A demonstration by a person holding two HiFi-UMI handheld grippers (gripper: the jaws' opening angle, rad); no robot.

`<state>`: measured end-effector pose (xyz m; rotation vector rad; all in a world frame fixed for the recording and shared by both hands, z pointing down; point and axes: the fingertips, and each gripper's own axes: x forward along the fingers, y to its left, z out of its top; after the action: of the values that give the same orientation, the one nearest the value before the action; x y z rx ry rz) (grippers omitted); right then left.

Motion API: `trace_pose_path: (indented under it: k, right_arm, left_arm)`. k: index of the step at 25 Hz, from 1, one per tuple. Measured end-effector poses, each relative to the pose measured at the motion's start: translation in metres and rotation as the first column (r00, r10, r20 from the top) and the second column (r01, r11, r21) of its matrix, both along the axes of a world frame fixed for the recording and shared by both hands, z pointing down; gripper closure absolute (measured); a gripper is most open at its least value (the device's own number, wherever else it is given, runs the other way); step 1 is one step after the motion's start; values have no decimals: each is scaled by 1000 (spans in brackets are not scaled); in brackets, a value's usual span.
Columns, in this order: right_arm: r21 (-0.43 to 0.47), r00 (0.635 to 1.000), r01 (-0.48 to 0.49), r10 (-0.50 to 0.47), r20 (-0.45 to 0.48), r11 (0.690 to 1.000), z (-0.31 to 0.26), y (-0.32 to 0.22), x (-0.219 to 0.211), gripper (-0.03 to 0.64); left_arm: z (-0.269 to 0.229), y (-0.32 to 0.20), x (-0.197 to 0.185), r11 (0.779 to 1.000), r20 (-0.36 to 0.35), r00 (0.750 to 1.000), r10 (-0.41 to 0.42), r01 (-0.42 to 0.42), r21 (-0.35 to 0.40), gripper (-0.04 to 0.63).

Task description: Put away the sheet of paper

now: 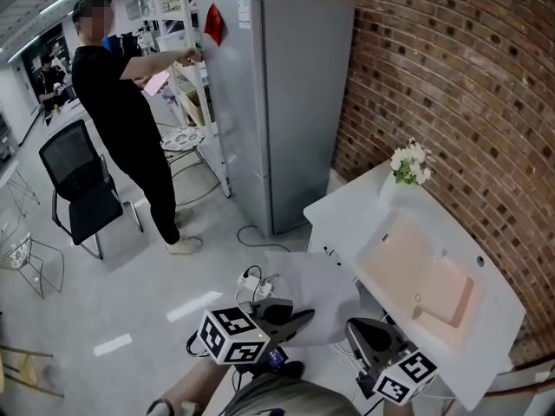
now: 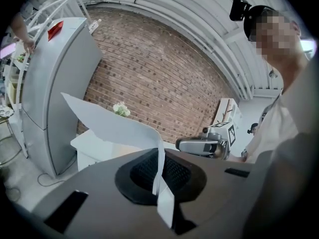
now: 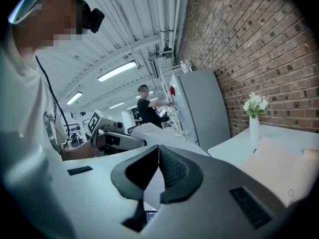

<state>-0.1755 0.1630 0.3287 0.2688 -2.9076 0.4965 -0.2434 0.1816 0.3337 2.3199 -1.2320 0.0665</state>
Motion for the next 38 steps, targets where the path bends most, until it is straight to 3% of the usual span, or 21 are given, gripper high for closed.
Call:
trace_pose_path:
  k: [10, 18, 22, 26, 32, 38]
  right_arm:
    - [-7, 1000, -24, 24, -21, 1000, 7, -23, -35, 594]
    - [-37, 995, -99, 99, -9, 994, 5, -48, -6, 594]
    - [-24, 996, -84, 84, -3, 996, 6, -57, 1, 594]
    - [-67, 997, -80, 79, -4, 995, 13, -65, 21, 594]
    - [-80, 999, -44, 44, 8, 996, 16, -100, 52, 594]
    - [-76, 999, 34, -32, 30, 997, 9, -126, 62, 594]
  left_arm:
    - [10, -17, -41, 1000, -43, 999, -6, 5, -7, 581]
    - [3, -49, -18, 999, -52, 997, 54, -54, 0, 581]
    - [1, -62, -10, 999, -57, 997, 43, -42, 10, 581]
    - [10, -73, 8, 998, -72, 997, 40, -42, -39, 581]
    - [8, -107, 40, 999, -36, 999, 16, -17, -45, 581]
    - [-1, -121, 53, 997, -19, 998, -60, 59, -41, 581]
